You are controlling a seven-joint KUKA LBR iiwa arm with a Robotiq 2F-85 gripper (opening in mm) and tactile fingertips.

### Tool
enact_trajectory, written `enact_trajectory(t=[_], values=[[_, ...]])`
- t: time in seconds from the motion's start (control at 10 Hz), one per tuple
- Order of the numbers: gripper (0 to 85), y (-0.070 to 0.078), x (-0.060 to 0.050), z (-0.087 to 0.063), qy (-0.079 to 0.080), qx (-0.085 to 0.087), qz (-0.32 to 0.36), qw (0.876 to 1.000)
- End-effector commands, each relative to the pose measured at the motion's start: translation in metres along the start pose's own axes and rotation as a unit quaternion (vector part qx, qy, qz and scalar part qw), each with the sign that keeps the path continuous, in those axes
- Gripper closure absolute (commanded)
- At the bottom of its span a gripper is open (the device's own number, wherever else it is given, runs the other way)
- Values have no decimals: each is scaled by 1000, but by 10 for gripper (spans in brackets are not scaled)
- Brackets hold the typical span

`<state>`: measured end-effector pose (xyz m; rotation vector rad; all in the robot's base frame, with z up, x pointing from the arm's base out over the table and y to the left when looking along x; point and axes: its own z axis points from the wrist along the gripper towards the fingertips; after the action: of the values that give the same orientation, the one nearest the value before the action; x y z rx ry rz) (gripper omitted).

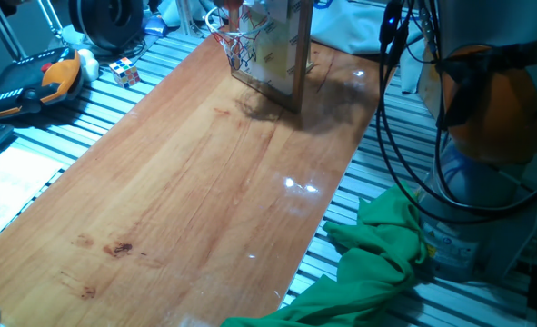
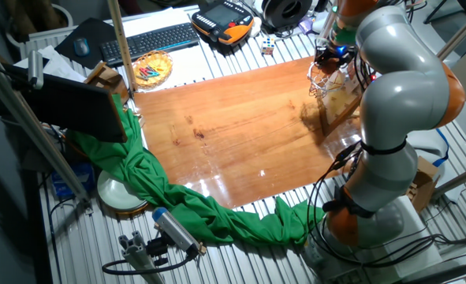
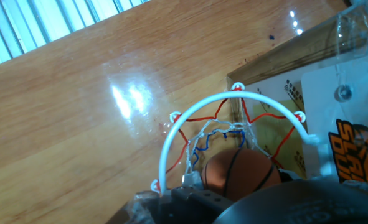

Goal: Grab a basketball, release it and shoot it into the basket

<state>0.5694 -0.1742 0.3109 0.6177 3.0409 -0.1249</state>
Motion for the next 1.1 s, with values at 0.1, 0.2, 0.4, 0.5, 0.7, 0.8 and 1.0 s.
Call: enact_trajectory(t=[0.1, 0.2, 0.4, 0.5, 0.7, 0.8, 1.0], values=[[480, 0, 1, 0, -3, 1, 4, 1000], [413, 0, 1, 0, -5, 2, 6, 1000], [260, 0, 1, 0, -7, 3, 10, 1000], [183, 0, 1, 0, -8, 2, 11, 1000], [143, -1, 1, 0, -8, 2, 12, 1000], [137, -1, 1, 0, -9, 2, 12, 1000], [137, 0, 1, 0, -10, 2, 13, 1000]])
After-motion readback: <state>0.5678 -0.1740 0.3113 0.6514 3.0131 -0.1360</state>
